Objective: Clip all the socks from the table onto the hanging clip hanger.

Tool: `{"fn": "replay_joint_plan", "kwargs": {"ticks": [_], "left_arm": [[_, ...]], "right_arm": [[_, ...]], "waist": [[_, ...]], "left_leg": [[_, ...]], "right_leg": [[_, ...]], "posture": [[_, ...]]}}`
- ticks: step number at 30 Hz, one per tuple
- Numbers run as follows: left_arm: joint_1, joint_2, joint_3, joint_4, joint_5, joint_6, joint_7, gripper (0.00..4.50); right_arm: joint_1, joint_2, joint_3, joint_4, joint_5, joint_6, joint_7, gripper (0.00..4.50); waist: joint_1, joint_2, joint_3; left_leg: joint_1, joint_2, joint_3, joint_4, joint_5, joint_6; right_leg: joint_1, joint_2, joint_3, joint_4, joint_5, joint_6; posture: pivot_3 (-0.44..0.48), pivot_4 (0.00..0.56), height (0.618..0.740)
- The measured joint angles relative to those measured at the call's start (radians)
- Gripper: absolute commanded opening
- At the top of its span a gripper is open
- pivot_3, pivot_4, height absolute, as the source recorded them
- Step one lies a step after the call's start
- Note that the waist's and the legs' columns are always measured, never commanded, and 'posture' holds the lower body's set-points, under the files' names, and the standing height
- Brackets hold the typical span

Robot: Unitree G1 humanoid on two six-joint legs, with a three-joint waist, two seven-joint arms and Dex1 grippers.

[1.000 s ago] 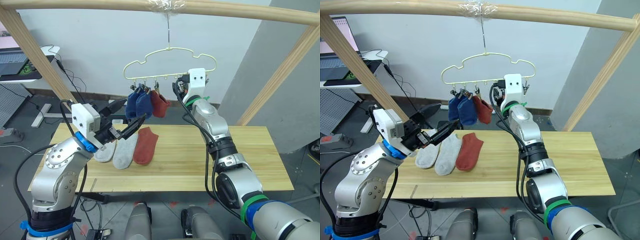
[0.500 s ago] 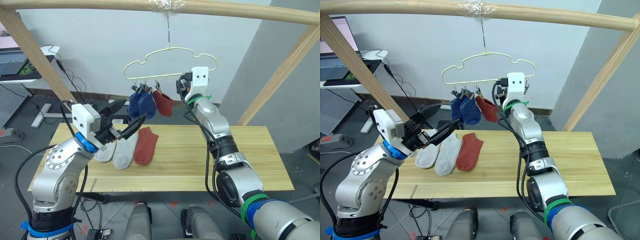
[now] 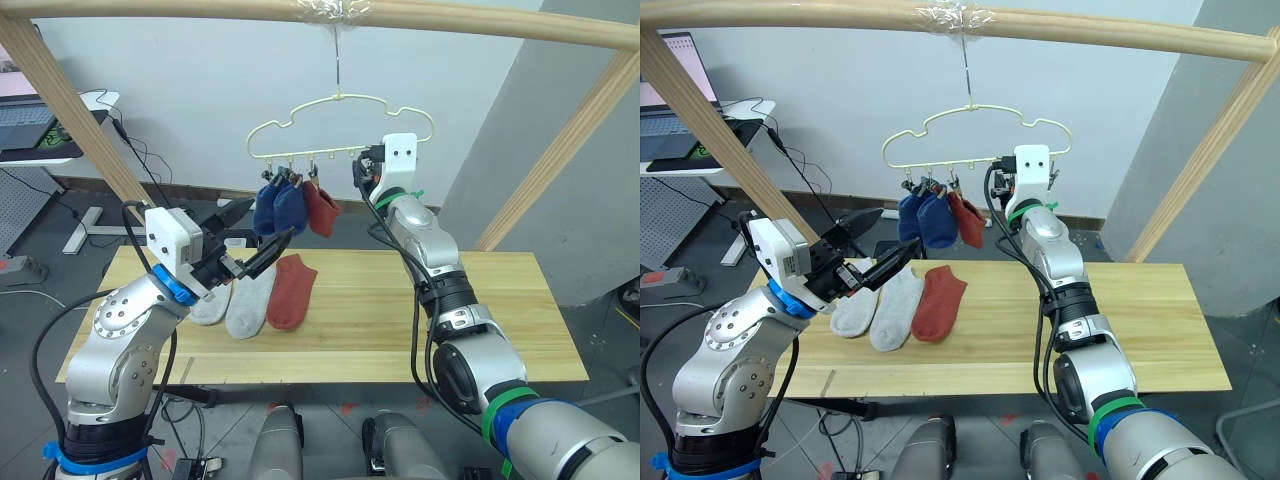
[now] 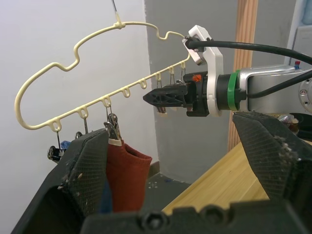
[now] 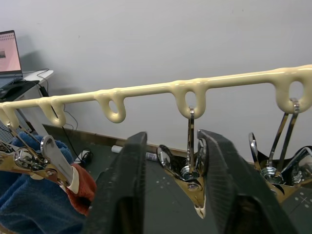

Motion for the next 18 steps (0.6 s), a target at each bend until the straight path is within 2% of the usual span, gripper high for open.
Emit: {"fn": "replay_joint_plan", "kwargs": {"ticks": [4, 12, 18], "left_arm": [[0.0, 0.0, -0.001, 0.0, 0.0, 0.001, 0.0, 4.5], [0.004, 0.003, -0.019, 0.0, 0.011, 0.005, 0.005, 4.5], [0.042, 0.035, -0.103, 0.059, 0.14, 0.03, 0.029, 4.5]], "right_arm": [[0.0, 0.0, 0.0, 0.0, 0.0, -0.008, 0.001, 0.01], [0.0, -0.004, 0.0, -0.005, 0.004, 0.0, 0.015, 0.01], [0.014, -0.069, 0.01, -0.081, 0.013, 0.098, 0.114, 0.01]], "waist": [[0.0, 0.0, 0.0], [0.0, 0.0, 0.0], [-0.003, 0.003, 0.002]], "left_leg": [[0.0, 0.0, 0.0, 0.0, 0.0, 0.0], [0.0, 0.0, 0.0, 0.0, 0.0, 0.0], [0.0, 0.0, 0.0, 0.0, 0.0, 0.0]], "right_leg": [[0.0, 0.0, 0.0, 0.0, 0.0, 0.0], [0.0, 0.0, 0.0, 0.0, 0.0, 0.0], [0.0, 0.0, 0.0, 0.0, 0.0, 0.001]], "posture": [[0.128, 0.195, 0.74], [0.121, 0.196, 0.74], [0.085, 0.2, 0.74]]}}
